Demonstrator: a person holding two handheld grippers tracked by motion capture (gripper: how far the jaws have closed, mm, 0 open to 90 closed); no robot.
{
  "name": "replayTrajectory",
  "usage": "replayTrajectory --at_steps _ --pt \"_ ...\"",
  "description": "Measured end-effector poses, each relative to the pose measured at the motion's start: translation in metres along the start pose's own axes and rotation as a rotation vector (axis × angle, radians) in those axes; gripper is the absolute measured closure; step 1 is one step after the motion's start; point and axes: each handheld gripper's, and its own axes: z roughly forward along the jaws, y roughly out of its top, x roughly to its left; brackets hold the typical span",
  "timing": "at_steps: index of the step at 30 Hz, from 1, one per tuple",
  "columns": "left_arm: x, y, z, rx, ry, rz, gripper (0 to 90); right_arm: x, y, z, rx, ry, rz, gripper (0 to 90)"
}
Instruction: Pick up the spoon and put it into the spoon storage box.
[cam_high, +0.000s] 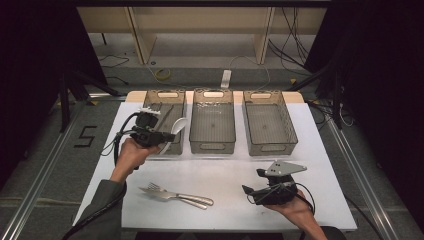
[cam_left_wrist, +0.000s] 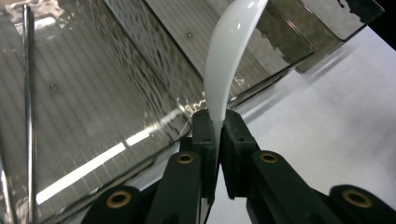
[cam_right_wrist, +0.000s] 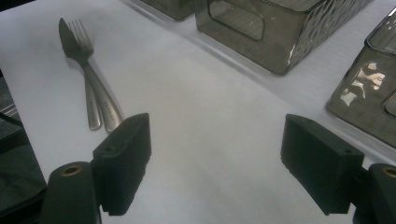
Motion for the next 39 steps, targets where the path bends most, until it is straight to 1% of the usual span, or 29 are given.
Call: replayTrajectory --at_steps 1,2,4,6,8,10,12,16,18,19,20,22,25,26,28,29,32,33,35,36,37,39 --pt "0.0 0.002 0.002 -0.005 -0.006 -0.005 84.6 0.0 0.0 0.0 0.001 0.0 0.0 25.3" --pt "0.0 0.005 0.003 -0.006 -0.008 0.001 84.6 0.0 0.0 0.0 0.002 0.0 0.0 25.3" --pt "-0.002 0.009 0.005 -0.016 0.01 0.008 84.6 0.0 0.0 0.0 0.001 0.001 0.001 25.2" --pt "-0.001 0.011 0.008 -0.018 0.009 0.021 84.5 0.0 0.0 0.0 0.0 0.001 0.003 25.1" --pt "0.001 0.013 0.011 -0.014 0.007 0.016 84.6 -0.001 0.0 0.0 -0.002 0.002 0.008 25.0" --pt "0.003 0.015 0.014 -0.025 -0.005 -0.003 84.6 -0.001 0.0 0.0 -0.004 0.002 0.011 25.0" --pt "0.002 0.018 0.016 -0.025 -0.009 0.005 84.5 -0.001 0.0 0.0 -0.004 0.002 0.013 25.0" --pt "0.001 0.026 0.02 -0.036 -0.002 0.007 84.5 -0.001 0.0 0.0 -0.003 0.004 0.011 24.9" --pt "0.001 0.031 0.022 -0.029 -0.035 -0.003 84.5 -0.001 0.0 0.0 -0.004 0.005 0.015 24.9" --pt "0.001 0.034 0.023 -0.026 -0.03 0.003 84.5 -0.002 0.0 0.0 -0.006 0.006 0.016 25.0" --pt "0.0 0.037 0.023 -0.033 -0.02 0.003 84.5 -0.002 0.0 0.0 -0.006 0.006 0.017 24.9" --pt "-0.002 0.042 0.023 -0.046 -0.032 -0.003 84.5 -0.002 0.0 0.0 -0.005 0.007 0.017 24.9" --pt "-0.006 0.046 0.031 -0.033 -0.008 0.027 84.5 -0.001 -0.001 0.001 -0.001 0.009 0.014 25.0" --pt "-0.007 0.047 0.033 -0.034 -0.008 0.022 84.5 -0.001 -0.001 0.001 0.001 0.009 0.014 24.9" --pt "-0.005 0.049 0.039 -0.035 -0.022 0.0 84.5 -0.001 -0.001 0.001 0.001 0.009 0.012 25.0" --pt "-0.005 0.05 0.041 -0.034 -0.027 -0.004 84.5 0.0 -0.001 0.001 0.001 0.009 0.012 25.0" --pt "-0.006 0.053 0.045 -0.025 -0.012 0.009 84.5 0.0 -0.001 0.001 0.002 0.01 0.011 25.0" --pt "-0.007 0.054 0.047 -0.027 -0.01 0.005 84.5 0.0 -0.001 0.001 0.002 0.011 0.01 24.9" --pt "-0.007 0.058 0.049 -0.04 -0.023 -0.006 84.5 0.0 -0.001 0.002 0.003 0.011 0.011 25.0" --pt "-0.008 0.059 0.05 -0.048 -0.038 -0.017 84.5 0.0 -0.001 0.002 0.003 0.011 0.011 25.0" --pt "-0.009 0.061 0.052 -0.053 -0.042 -0.016 84.5 0.0 -0.001 0.001 0.003 0.012 0.008 25.0" --pt "-0.014 0.063 0.055 -0.047 -0.021 0.008 84.5 0.0 -0.001 0.001 0.003 0.013 0.007 25.0"
